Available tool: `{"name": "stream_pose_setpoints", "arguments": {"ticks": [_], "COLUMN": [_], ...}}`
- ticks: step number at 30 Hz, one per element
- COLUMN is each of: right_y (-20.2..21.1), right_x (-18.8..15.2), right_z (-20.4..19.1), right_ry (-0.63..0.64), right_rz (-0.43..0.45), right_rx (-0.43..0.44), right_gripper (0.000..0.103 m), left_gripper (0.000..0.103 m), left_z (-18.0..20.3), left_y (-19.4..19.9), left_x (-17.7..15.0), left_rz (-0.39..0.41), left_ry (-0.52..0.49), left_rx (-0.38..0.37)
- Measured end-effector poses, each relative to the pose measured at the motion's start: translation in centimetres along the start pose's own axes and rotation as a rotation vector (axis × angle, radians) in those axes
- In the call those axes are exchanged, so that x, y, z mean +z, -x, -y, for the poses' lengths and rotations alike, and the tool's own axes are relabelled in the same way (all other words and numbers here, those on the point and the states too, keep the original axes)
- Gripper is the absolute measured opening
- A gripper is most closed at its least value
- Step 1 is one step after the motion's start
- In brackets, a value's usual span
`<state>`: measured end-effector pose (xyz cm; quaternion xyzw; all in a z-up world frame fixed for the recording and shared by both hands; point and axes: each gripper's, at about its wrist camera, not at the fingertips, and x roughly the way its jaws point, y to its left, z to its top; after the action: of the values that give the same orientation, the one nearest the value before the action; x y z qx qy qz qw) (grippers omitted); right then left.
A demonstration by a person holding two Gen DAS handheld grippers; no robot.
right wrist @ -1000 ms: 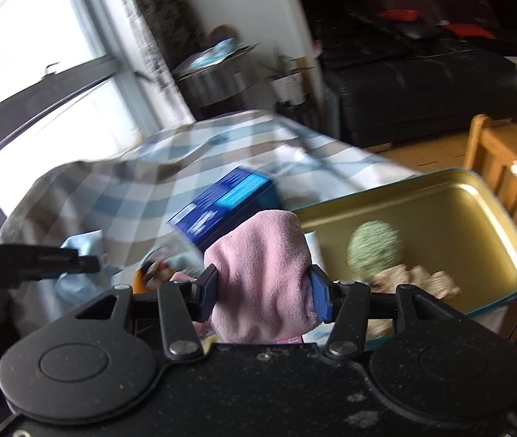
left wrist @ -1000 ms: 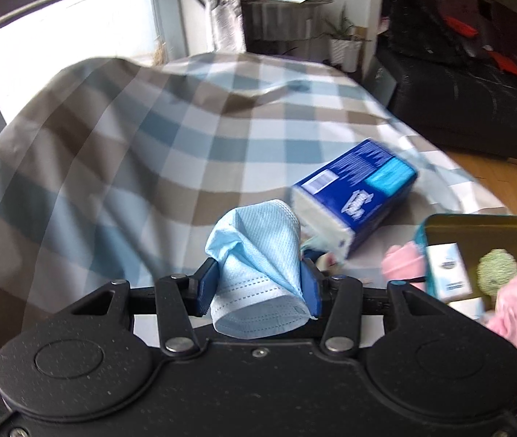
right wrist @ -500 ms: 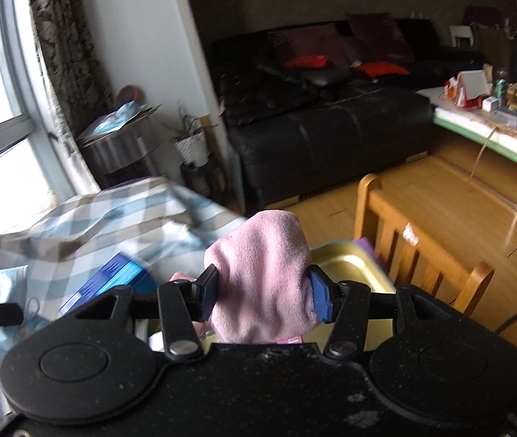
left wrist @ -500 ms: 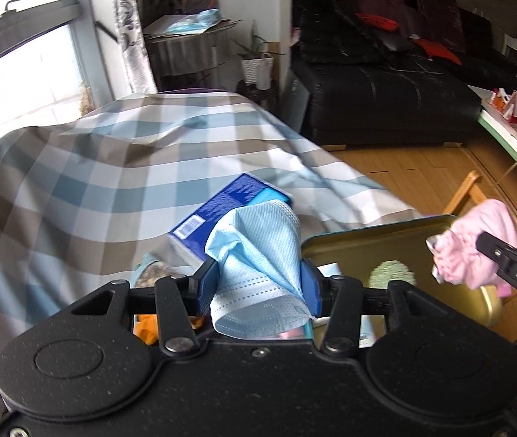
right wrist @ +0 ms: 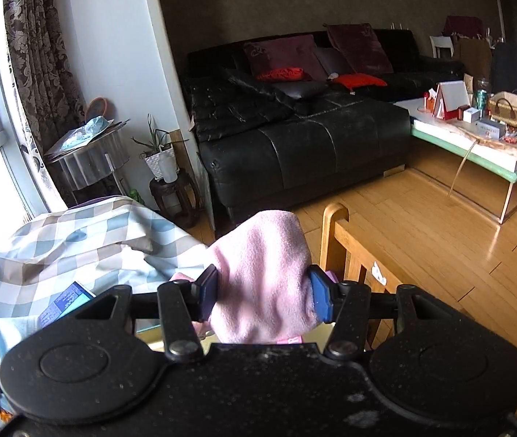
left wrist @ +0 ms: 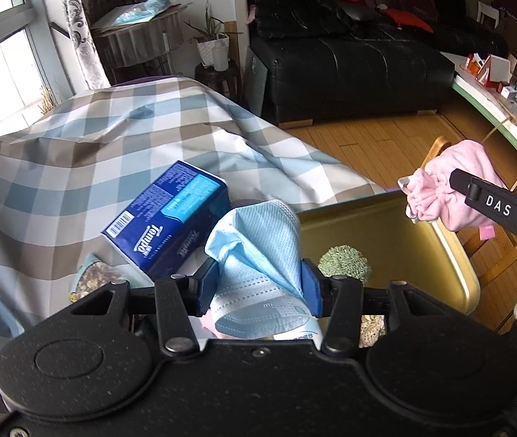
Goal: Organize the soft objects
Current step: 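Carry the face mask in the left gripper while the right gripper carries the pink towel toward the tray, then open the left gripper to drop the mask into the tray while the right drops the pink towel there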
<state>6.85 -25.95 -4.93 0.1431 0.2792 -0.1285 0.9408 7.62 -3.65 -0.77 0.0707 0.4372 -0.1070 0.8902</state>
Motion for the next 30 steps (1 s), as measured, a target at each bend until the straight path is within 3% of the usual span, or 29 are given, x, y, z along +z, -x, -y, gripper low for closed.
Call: {"name": "stream_pose_setpoints", "arguments": {"ticks": [6, 12, 26, 30], "right_y": [-1.9, -2.6, -2.9, -2.8], "right_x": [-1.0, -0.9, -1.3, -1.2], "right_z": [1.6, 2.3, 1.0, 1.1], "right_ry": [-0.030, -0.082, -0.032, -0.032], "right_rz": [-0.106, -0.129, -0.157, -0.158], "right_rx": [-0.048, -0.037, -0.035, -0.039], "right_gripper": [0.051, 0.051, 0.051, 0.051], "left_gripper": [0.048, 0.048, 0.048, 0.061], "left_z": [1.4, 2.4, 2.5, 2.5], "left_y": [-1.9, -3.6, -6.3, -6.5], "left_x": [0.2, 0.7, 3.1, 3.5], "left_rz": [-0.048, -0.090, -0.115, -0.106], "left_ry": [0.000, 0.002, 0.053, 0.061], "left_rx": [-0.003, 0.008, -0.025, -0.025]}}
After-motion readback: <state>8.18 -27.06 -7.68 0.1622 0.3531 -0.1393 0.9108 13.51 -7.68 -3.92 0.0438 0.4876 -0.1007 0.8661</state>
